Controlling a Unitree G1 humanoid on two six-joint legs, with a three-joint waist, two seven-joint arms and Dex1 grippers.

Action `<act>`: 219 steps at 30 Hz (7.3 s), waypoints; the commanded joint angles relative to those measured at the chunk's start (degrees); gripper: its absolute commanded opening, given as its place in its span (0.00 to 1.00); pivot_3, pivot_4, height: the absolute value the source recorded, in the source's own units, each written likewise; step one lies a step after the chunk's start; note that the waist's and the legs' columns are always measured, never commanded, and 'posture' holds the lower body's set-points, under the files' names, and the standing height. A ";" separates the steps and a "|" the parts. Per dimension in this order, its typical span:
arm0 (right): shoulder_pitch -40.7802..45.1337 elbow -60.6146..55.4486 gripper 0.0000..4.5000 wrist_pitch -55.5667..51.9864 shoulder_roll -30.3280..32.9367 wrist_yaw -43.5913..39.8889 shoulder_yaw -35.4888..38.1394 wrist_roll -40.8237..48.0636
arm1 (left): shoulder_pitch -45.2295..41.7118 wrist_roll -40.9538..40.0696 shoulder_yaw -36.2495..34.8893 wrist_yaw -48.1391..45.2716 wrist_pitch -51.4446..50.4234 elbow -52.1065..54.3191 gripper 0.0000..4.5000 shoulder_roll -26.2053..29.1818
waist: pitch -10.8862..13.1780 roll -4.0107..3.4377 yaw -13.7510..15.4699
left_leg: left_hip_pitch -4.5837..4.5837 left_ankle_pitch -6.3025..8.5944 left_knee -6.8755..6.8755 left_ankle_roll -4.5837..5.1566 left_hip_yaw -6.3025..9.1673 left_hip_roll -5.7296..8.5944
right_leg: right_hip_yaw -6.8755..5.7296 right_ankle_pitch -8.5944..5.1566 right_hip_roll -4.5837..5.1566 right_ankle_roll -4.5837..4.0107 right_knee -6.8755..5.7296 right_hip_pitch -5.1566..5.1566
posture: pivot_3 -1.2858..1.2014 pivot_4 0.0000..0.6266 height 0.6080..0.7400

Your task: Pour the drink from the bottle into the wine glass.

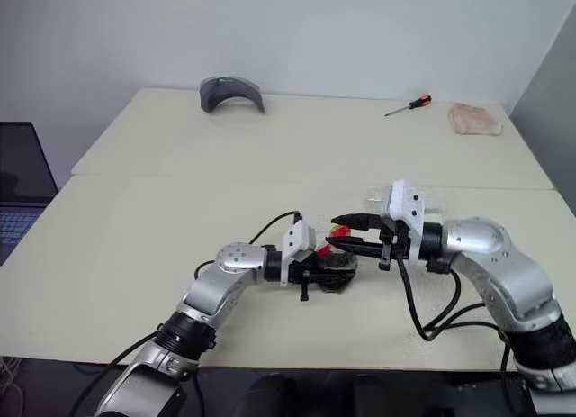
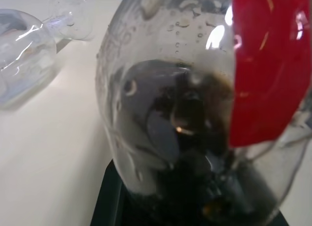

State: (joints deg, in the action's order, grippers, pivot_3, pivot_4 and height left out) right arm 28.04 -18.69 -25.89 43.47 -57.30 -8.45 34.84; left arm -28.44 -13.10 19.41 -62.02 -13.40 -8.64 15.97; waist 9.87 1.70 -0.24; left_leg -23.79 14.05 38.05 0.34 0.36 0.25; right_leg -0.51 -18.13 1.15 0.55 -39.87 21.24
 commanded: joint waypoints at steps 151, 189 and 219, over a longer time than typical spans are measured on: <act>-16.78 -23.01 1.00 -10.71 -9.36 37.21 13.46 -10.40 | -1.94 5.43 -3.94 12.33 17.38 -7.67 0.16 -8.64 | 0.08 -0.17 0.18 | -0.21 -0.10 -0.07 -0.06 0.21 0.12 | -0.11 0.00 0.03 0.01 0.05 0.08 | 0.52 0.24 1.00; -8.61 -23.48 0.35 -21.25 -13.57 36.71 9.26 2.35 | -1.86 5.93 -3.99 11.98 17.25 -7.64 0.16 -8.87 | 0.08 -0.17 0.14 | -0.21 -0.11 -0.06 -0.05 0.23 0.12 | -0.12 0.00 0.03 0.01 0.01 0.09 | 0.52 0.24 1.00; -20.42 -25.10 0.26 -17.04 -7.79 35.53 22.45 5.92 | -1.39 5.82 -4.30 12.14 17.52 -7.00 0.16 -8.73 | 0.09 -0.18 0.34 | -0.22 -0.11 -0.08 -0.05 0.22 0.12 | -0.12 0.00 0.03 0.01 0.05 0.09 | 0.52 0.24 1.00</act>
State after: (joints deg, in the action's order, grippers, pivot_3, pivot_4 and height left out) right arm 9.64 -42.71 -43.94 33.91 -19.44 10.84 41.51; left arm -29.50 -6.63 15.55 -50.10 3.03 -17.48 7.48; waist 9.96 1.52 0.10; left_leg -24.02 13.94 37.98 0.30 0.61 0.37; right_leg -0.66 -18.13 1.17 0.56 -39.75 21.28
